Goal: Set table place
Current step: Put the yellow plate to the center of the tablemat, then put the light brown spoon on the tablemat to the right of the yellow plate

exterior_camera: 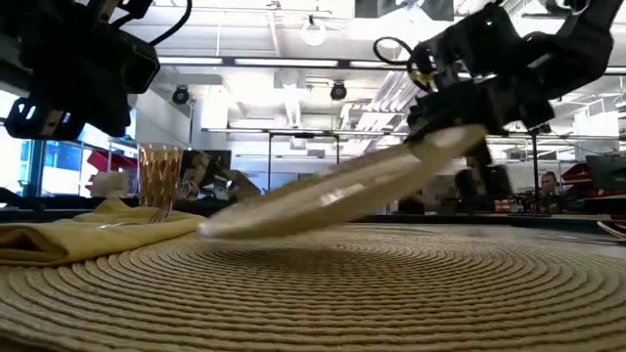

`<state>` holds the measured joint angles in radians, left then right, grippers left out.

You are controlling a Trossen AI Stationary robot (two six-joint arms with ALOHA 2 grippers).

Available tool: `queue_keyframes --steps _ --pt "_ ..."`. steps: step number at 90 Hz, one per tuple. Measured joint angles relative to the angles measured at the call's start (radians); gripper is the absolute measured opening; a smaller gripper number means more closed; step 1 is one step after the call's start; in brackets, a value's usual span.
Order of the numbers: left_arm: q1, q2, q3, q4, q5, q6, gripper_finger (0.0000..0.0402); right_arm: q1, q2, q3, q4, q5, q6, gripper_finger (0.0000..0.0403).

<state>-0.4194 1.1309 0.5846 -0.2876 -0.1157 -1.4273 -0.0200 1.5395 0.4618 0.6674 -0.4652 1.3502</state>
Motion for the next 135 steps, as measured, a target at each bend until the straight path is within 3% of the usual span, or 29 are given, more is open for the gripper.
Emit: queue_keyframes --steps 29,68,79,93,112,135 --pt "0.000 0.000 0.000 0.001 0.000 0.008 0.0035 0.000 0.205 0.084 0.048 0.010 0.008 0.0000" --pt "0.000 0.000 0.000 0.001 0.000 0.008 0.0035 0.000 0.215 0.088 -0.035 0.067 -0.019 0.0000" --pt "0.000 0.000 0.000 0.001 0.000 0.008 0.0035 0.001 0.206 0.088 -0.036 0.066 -0.015 0.0022" --pt "0.000 0.000 0.000 0.001 0.001 0.008 0.0035 0.000 0.164 0.088 -0.067 0.065 -0.045 0.0082" --pt "0.000 0.000 0.000 0.001 0.001 0.017 0.0035 -0.002 0.040 0.088 -0.279 0.094 -0.092 0.0158" --pt "0.000 0.000 0.000 0.002 0.001 0.024 0.0035 0.012 -0.235 0.087 -0.676 0.161 -0.102 0.0175"
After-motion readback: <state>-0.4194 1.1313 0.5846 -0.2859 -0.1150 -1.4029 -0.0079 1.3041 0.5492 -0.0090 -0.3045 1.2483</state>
